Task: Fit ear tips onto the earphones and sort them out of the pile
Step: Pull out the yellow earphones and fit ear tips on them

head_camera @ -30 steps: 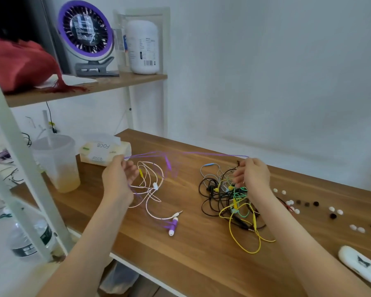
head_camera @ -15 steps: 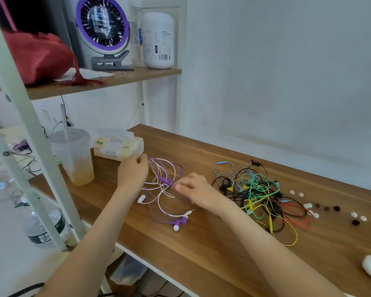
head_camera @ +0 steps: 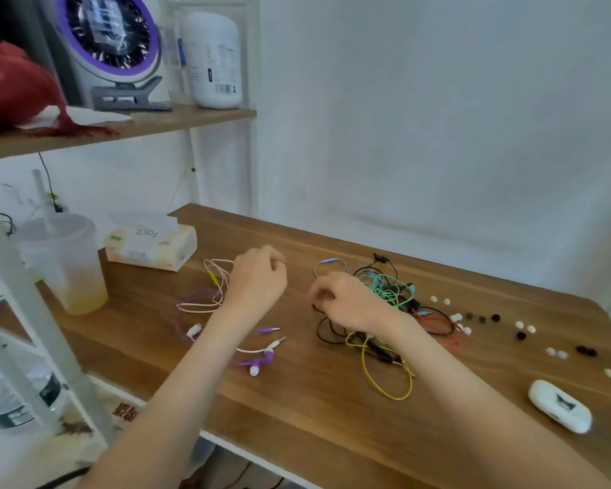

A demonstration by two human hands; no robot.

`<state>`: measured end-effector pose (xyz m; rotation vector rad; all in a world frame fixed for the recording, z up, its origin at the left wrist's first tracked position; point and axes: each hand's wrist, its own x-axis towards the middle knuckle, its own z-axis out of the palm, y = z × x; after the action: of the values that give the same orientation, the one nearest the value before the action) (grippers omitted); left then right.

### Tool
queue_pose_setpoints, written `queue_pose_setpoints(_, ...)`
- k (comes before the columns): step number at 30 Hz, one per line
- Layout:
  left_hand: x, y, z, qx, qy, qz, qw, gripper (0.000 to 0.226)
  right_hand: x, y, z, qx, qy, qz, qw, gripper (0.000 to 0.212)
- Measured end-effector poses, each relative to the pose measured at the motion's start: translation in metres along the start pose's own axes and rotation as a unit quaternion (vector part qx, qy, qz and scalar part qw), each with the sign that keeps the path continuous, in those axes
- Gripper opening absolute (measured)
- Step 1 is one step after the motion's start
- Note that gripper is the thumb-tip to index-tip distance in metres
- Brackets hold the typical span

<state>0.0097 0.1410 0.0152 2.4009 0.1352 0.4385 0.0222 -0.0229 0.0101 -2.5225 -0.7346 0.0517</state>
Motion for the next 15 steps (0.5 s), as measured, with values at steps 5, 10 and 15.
queue_pose_setpoints(5,-0.017,0.037,0.025,-0.014,-0.157,0.017,0.987,0.034,-0.038,0.033,-0.040,-0.168,-0.129,0.054,0.976,0.004)
queue_pose_setpoints(10,-0.032,0.076,0.039,-0.097,-0.328,0.017,0.940,0.016,-0.056,0.058,-0.054,-0.062,-0.010,0.049,0.997,0.010)
queue_pose_setpoints(15,-0.035,0.108,0.052,-0.187,-0.311,0.067,0.930,0.031,-0.064,0.048,-0.095,0.103,0.168,0.056,0.979,0.018)
